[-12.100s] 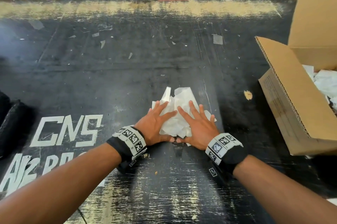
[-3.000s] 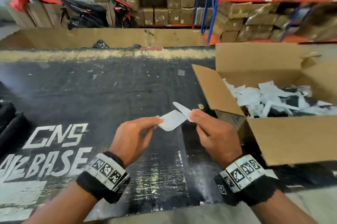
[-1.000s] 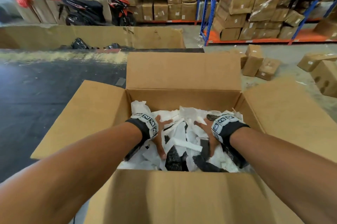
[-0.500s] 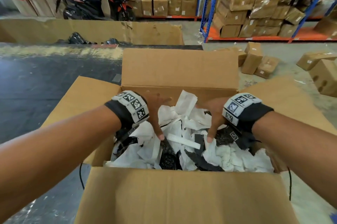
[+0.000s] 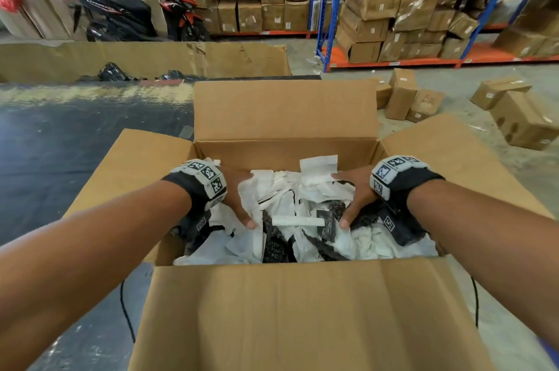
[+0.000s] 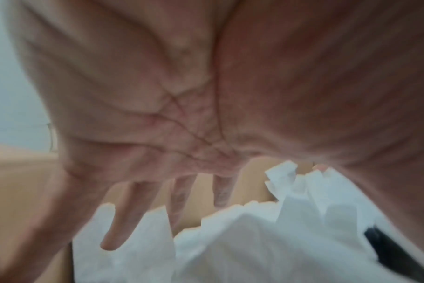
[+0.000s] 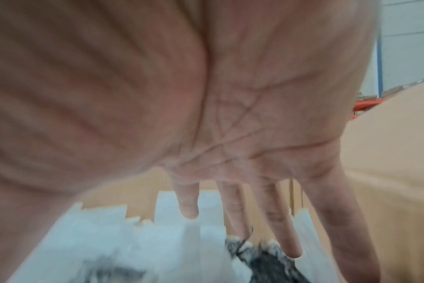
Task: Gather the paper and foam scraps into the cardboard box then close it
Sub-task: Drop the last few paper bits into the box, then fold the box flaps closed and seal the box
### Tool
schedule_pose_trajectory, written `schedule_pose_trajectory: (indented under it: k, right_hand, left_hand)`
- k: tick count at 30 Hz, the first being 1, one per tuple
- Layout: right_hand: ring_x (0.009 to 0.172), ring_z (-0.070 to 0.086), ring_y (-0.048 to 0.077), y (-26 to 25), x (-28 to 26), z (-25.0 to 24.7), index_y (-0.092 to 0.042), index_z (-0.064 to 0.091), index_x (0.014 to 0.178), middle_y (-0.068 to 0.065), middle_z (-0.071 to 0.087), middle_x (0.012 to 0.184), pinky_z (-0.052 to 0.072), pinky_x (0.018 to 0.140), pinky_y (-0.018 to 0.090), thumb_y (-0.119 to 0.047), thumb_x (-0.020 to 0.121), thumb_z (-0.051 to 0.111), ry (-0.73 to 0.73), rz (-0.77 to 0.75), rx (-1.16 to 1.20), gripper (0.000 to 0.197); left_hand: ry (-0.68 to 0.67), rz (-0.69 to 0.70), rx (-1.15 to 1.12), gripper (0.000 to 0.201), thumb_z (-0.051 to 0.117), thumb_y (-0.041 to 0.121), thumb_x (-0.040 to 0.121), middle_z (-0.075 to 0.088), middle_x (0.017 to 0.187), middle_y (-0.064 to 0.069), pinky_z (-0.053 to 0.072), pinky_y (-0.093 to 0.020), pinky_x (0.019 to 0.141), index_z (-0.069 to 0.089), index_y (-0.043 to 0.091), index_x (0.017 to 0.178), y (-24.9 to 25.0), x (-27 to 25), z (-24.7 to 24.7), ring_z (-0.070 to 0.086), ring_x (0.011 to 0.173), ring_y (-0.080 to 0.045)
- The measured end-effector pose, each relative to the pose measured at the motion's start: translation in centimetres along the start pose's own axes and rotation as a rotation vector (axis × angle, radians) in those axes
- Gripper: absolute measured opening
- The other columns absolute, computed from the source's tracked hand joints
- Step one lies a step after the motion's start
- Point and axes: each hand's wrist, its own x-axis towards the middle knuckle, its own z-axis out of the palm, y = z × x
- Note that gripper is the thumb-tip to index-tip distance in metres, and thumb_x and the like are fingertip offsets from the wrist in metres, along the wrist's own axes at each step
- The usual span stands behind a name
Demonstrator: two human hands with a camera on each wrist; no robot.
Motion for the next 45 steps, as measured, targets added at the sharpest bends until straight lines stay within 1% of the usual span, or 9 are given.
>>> schedule_pose_trajectory:
  k: [8, 12, 16, 24, 28, 32, 36, 40, 45]
  right_hand:
    - [0.130, 0.051, 0.026, 0.2, -5.4, -1.6, -0.021, 0.046, 0.146, 0.002, 0.051, 0.147, 0.040, 0.108, 0.039, -0.074, 0.073, 0.067, 0.271, -0.031, -0.106, 0.093]
    - [0.129, 0.051, 0.023, 1.1, -8.2, -0.6, -0.018, 0.048, 0.145, 0.001, 0.052, 0.146, 0.039, 0.104, 0.033, -0.067, 0.082, 0.064, 0.388, -0.023, -0.118, 0.081]
    - [0.127, 0.052, 0.023, 3.3, -9.4, 2.0, -0.026, 0.054, 0.139, 0.000, 0.054, 0.142, 0.043, 0.104, 0.038, -0.070, 0.079, 0.064, 0.478, 0.001, -0.128, 0.075]
    - [0.149, 0.004, 0.039, 9.0, -13.4, 8.2, -0.045, 0.042, 0.141, 0.005, 0.008, 0.165, 0.008, 0.116, 0.065, -0.075, 0.078, 0.051, 0.587, 0.257, -0.156, 0.070]
    - [0.148, 0.008, 0.040, 10.6, -15.0, 10.9, -0.042, 0.037, 0.145, 0.009, 0.005, 0.164, 0.006, 0.115, 0.064, -0.072, 0.080, 0.052, 0.667, 0.381, 0.023, 0.073]
    - [0.136, 0.034, 0.041, 11.4, -16.6, 11.8, -0.031, 0.036, 0.146, 0.017, 0.015, 0.158, 0.028, 0.111, 0.057, -0.066, 0.083, 0.055, 0.759, 0.470, 0.169, 0.074]
    - [0.115, 0.054, 0.037, 11.1, -18.1, 11.1, -0.022, 0.043, 0.139, 0.014, 0.045, 0.135, 0.045, 0.096, 0.048, -0.057, 0.085, 0.057, 0.837, 0.431, 0.170, 0.066]
    - [0.112, 0.058, 0.034, 8.9, -19.5, 9.9, -0.021, 0.044, 0.140, 0.010, 0.046, 0.139, 0.051, 0.088, 0.044, -0.048, 0.086, 0.058, 1.001, 0.296, 0.125, 0.062]
    - [0.114, 0.060, 0.025, 4.4, -20.5, 9.0, -0.031, 0.028, 0.151, 0.004, 0.050, 0.145, 0.051, 0.091, 0.040, -0.051, 0.090, 0.059, 1.040, -0.081, 0.101, 0.072]
  left_hand:
    - [0.281, 0.090, 0.002, 0.099, 0.068, 0.066, 0.082, 0.037, 0.160, 0.000, 0.030, -0.035, 0.115, 0.023, 0.026, 0.160, 0.7, -4.7, -0.6, 0.039, 0.144, -0.025]
    - [0.419, 0.063, -0.018, 0.089, 0.071, 0.065, 0.081, 0.053, 0.147, -0.005, 0.043, -0.036, 0.105, 0.036, 0.028, 0.154, -0.5, -7.6, 1.3, 0.054, 0.129, -0.028]
    - [0.484, -0.061, -0.043, 0.085, 0.072, 0.063, 0.081, 0.045, 0.151, -0.009, 0.041, -0.039, 0.109, 0.040, 0.028, 0.151, -1.8, -10.2, 4.9, 0.049, 0.134, -0.029]
    - [0.626, -0.438, -0.125, 0.091, 0.073, 0.076, 0.069, 0.021, 0.160, -0.015, 0.023, -0.059, 0.120, 0.043, 0.041, 0.148, -7.1, -17.0, 11.4, 0.012, 0.150, -0.036]
    - [0.679, -0.529, -0.316, 0.089, 0.071, 0.074, 0.073, 0.029, 0.153, -0.021, 0.030, -0.055, 0.117, 0.043, 0.038, 0.149, -9.3, -18.3, 13.0, 0.025, 0.143, -0.042]
    - [0.771, -0.562, -0.589, 0.083, 0.073, 0.057, 0.084, 0.035, 0.147, -0.026, 0.035, -0.052, 0.113, 0.039, 0.026, 0.153, -9.2, -19.7, 12.9, 0.040, 0.134, -0.045]
    - [0.906, -0.510, -0.631, 0.073, 0.078, 0.040, 0.085, 0.039, 0.144, -0.025, 0.040, -0.054, 0.110, 0.046, 0.021, 0.149, -8.8, -20.6, 12.7, 0.046, 0.129, -0.045]
    - [1.051, -0.395, -0.596, 0.065, 0.076, 0.035, 0.086, 0.038, 0.141, -0.019, 0.047, -0.055, 0.104, 0.049, 0.024, 0.144, -8.0, -21.7, 11.5, 0.057, 0.116, -0.043]
    - [1.188, 0.061, -0.596, 0.075, 0.078, 0.037, 0.085, 0.045, 0.137, -0.005, 0.059, -0.042, 0.086, 0.034, 0.041, 0.146, -5.4, -22.6, 10.0, 0.064, 0.099, -0.020]
